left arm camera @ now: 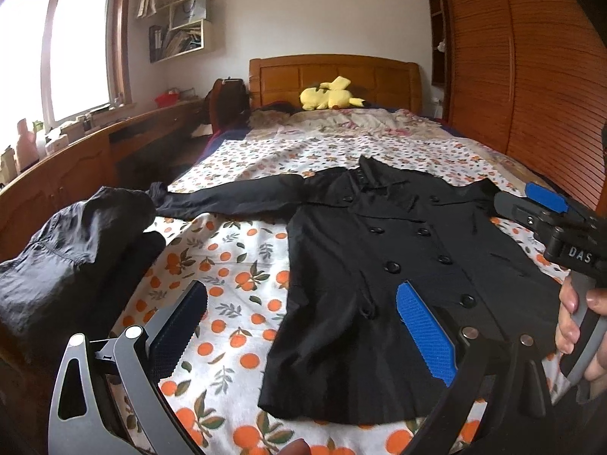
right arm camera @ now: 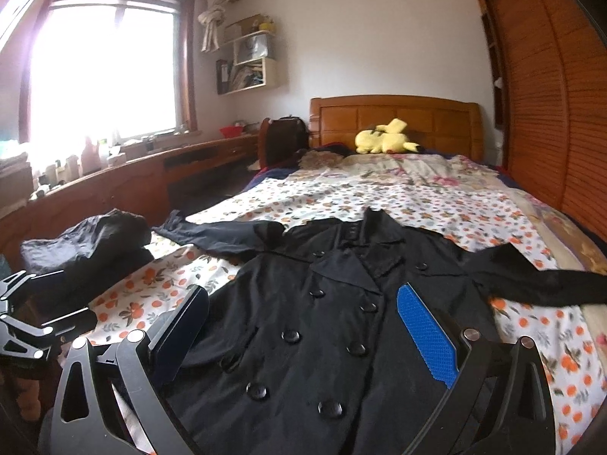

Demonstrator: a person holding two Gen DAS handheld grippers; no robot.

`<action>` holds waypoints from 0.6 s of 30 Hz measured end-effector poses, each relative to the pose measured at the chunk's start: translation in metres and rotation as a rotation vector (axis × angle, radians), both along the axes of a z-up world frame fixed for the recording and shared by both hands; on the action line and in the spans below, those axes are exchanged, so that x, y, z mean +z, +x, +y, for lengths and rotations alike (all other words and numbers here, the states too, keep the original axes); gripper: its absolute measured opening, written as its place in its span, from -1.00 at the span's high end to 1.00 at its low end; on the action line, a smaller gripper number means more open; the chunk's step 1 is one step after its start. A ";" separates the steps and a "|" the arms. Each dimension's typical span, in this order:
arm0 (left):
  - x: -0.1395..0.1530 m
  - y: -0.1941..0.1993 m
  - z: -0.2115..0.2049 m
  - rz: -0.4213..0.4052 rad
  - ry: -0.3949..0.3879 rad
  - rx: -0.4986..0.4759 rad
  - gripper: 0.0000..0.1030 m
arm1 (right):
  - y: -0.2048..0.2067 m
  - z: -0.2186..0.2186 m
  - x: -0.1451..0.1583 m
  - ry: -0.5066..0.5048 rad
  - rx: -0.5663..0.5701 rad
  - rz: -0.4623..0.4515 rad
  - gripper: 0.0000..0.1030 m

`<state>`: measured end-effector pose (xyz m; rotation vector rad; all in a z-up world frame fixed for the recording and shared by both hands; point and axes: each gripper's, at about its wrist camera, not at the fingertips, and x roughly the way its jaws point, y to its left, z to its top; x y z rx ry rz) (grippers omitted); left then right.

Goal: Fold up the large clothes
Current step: 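Move the left gripper to the sleeve cuff nearest it and grasp it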

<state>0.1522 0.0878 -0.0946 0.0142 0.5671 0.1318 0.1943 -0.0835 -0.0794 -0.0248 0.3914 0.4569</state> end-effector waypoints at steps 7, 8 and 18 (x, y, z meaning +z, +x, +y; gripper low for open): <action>-0.019 0.036 0.019 0.052 -0.006 -0.001 -0.95 | 0.046 0.029 -0.013 -0.005 0.036 0.011 -0.87; -0.022 0.042 0.021 0.063 -0.008 -0.004 -0.95 | 0.052 0.031 -0.015 -0.006 0.037 0.016 -0.87; -0.040 0.112 0.057 0.120 -0.064 -0.017 -0.95 | 0.110 0.045 -0.070 -0.045 0.036 0.122 -0.87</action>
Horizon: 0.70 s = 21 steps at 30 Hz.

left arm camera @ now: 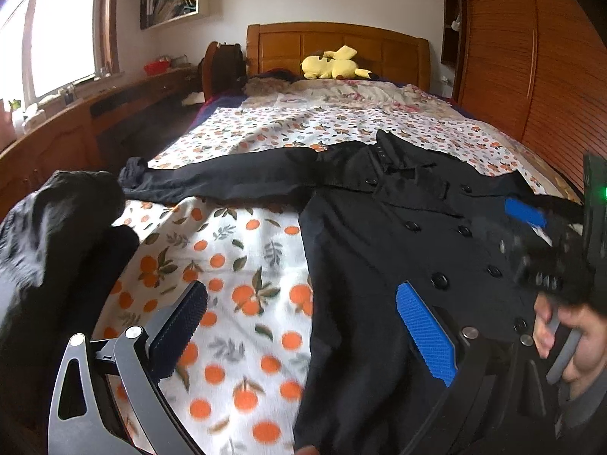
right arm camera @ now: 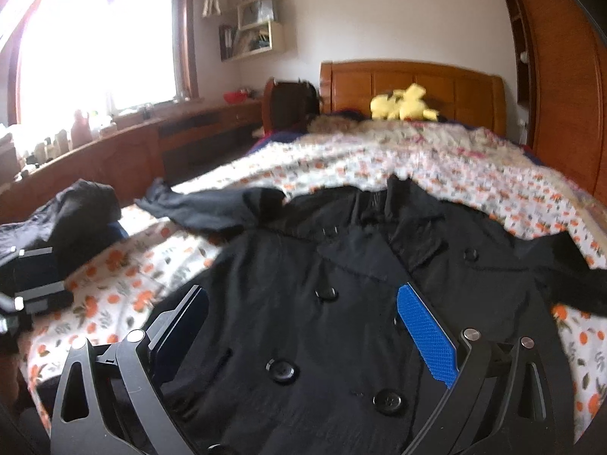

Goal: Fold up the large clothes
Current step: 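Move the left gripper to the sleeve cuff nearest it and grasp it, then carry the held sleeve with the left gripper across the coat body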

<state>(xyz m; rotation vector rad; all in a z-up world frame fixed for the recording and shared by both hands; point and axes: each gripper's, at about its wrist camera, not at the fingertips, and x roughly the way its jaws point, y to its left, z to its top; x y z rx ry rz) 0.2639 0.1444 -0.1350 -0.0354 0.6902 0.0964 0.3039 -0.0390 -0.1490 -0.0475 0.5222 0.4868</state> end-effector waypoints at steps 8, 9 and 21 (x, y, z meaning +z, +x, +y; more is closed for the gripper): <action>-0.009 0.082 0.033 0.018 -0.015 0.019 -0.95 | 0.008 0.001 -0.017 -0.006 0.016 0.051 -0.87; -0.010 0.088 0.038 0.019 -0.019 0.025 -0.95 | 0.010 0.001 -0.017 -0.004 0.015 0.053 -0.87; -0.048 0.187 0.097 0.100 -0.011 0.155 -0.84 | 0.012 -0.003 -0.015 0.014 0.008 0.058 -0.87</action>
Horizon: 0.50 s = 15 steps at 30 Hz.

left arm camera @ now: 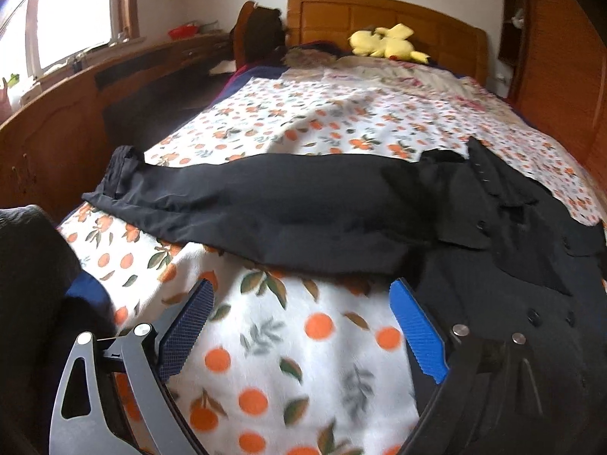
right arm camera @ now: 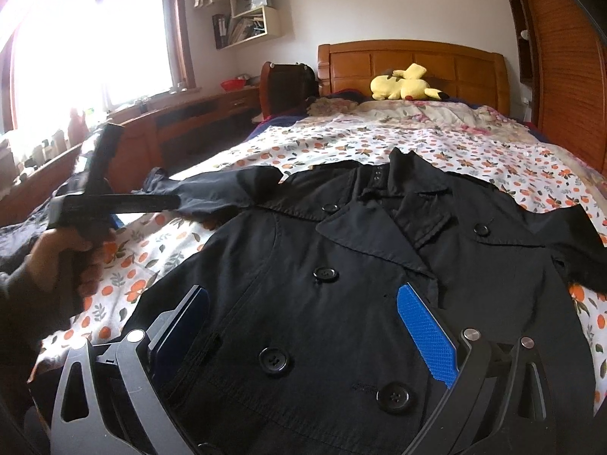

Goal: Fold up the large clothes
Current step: 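Carry the held sleeve with the left gripper across the coat body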

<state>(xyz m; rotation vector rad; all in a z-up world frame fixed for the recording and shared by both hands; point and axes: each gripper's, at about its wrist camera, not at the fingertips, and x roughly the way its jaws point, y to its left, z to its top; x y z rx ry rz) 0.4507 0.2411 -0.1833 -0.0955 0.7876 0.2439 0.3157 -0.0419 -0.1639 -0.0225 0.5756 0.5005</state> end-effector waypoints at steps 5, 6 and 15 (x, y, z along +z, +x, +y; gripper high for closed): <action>-0.018 0.030 0.024 0.046 -0.052 0.058 -0.75 | 0.002 -0.001 -0.001 0.006 0.000 0.008 -0.87; -0.021 0.034 0.028 0.053 -0.065 0.069 -0.72 | 0.002 -0.001 -0.001 0.007 0.000 0.008 -0.87; -0.038 0.054 0.050 0.088 -0.175 0.126 0.01 | 0.001 -0.001 0.000 0.011 -0.002 0.009 -0.87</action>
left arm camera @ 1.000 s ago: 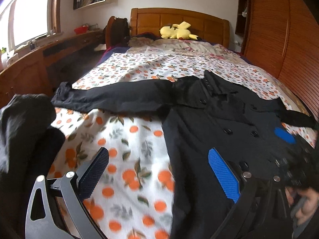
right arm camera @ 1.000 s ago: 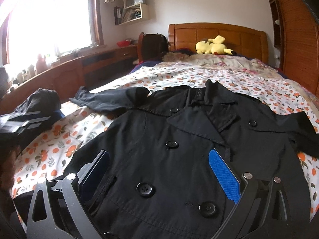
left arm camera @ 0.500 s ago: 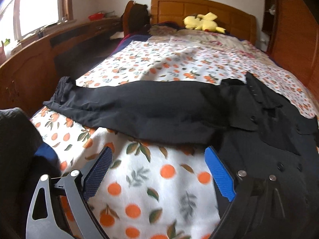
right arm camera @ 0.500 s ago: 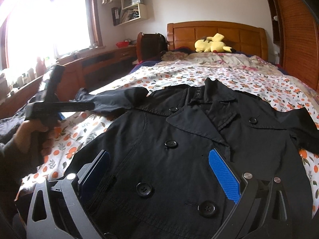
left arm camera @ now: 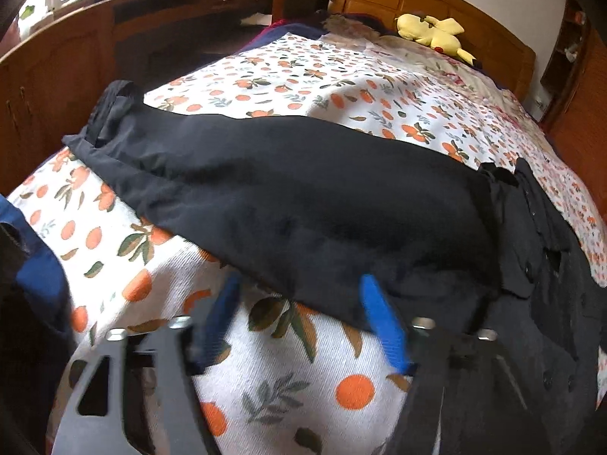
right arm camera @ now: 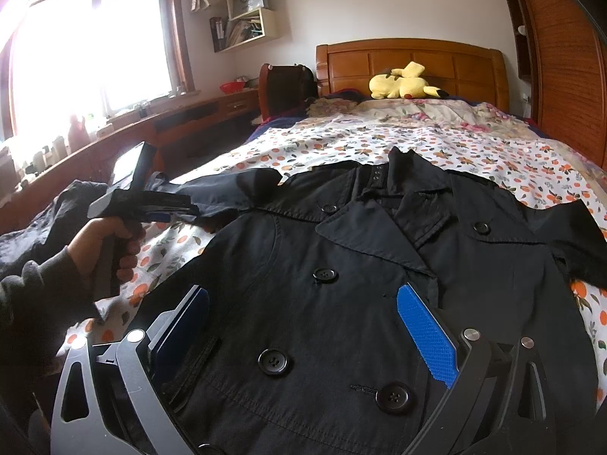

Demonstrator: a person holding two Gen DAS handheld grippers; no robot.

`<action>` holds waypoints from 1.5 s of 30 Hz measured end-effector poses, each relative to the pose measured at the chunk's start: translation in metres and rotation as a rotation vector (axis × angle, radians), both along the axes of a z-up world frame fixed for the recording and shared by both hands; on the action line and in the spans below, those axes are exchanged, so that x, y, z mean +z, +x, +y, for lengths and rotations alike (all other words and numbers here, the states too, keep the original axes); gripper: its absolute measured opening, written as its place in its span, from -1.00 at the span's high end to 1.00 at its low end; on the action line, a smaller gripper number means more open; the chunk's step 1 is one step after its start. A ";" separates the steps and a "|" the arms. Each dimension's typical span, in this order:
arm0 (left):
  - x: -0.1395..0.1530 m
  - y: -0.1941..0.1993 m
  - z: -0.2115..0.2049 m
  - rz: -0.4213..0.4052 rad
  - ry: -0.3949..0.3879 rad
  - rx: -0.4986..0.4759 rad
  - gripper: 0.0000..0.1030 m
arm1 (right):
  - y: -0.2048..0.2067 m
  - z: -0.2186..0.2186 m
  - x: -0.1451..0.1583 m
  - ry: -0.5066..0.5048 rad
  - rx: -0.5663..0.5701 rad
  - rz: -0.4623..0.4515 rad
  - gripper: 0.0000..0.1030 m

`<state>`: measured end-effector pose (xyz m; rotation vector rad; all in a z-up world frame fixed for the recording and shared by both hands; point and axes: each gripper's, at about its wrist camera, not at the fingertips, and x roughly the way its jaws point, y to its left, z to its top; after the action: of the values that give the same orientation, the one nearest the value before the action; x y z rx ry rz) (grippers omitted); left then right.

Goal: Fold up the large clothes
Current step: 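Carry the held sleeve with the left gripper across the coat body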

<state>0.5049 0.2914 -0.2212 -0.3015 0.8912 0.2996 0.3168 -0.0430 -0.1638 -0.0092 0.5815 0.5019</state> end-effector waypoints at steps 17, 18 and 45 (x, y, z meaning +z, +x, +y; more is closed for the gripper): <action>0.045 0.000 -0.034 -0.032 0.110 -0.049 1.00 | -0.006 -0.004 0.008 0.026 -0.002 -0.017 -0.87; 0.057 -0.004 -0.044 -0.053 0.121 -0.073 1.00 | -0.006 -0.005 0.009 0.028 -0.002 -0.020 -0.87; 0.068 -0.117 -0.075 -0.084 0.200 -0.198 -0.16 | -0.007 -0.009 0.017 0.026 0.001 -0.034 -0.87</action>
<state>0.3883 0.2167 -0.1537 -0.0391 0.7947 0.1894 0.3101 -0.0524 -0.1467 0.0066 0.5420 0.5094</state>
